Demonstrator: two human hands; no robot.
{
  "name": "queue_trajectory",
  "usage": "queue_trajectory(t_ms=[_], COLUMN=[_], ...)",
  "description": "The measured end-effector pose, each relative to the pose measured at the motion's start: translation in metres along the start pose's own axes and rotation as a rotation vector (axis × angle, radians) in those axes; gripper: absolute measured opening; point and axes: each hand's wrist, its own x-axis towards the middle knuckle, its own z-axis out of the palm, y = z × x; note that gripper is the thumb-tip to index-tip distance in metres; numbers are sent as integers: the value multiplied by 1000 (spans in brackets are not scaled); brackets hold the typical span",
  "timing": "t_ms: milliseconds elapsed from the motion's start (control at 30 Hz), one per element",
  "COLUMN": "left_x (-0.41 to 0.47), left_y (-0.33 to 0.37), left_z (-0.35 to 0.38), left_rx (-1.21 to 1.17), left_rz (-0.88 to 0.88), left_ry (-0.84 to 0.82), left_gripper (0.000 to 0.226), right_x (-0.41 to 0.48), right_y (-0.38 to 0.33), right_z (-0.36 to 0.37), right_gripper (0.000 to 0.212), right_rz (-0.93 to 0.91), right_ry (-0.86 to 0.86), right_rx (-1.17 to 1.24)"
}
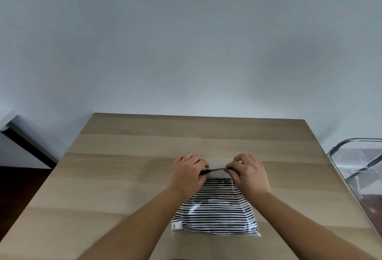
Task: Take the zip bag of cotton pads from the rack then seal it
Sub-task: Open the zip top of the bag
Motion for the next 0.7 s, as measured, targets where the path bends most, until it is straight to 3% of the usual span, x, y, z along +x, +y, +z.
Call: queue_trajectory(t_ms=[133,233,333,433,533,700], left_x=[7,16,22,23,23,23], left_y=[19,30,37,36,31,27], left_z=[2,0,-9,-18,-25,-31], left_rx=[-150,-511,-792,-889,-949,-926], left_rz=[-165,-453,-614,-665,-693,-661], left_ry=[-7,-131,-232,-246,-264,-304], left_gripper=[21,22,27,33,34,33], right_x=[9,14,13,4,-3,-1], right_y=[-7,-6,-5,-3,2,2], right_z=[1,1,0,-3,-7,-8], right_gripper=[10,18,16,14,17,10], right_rz=[148,289,321,274,240,283], right_ry=[-101,-219,-264,-225,-80,73], right_rx=[126,204,224,183,167,254])
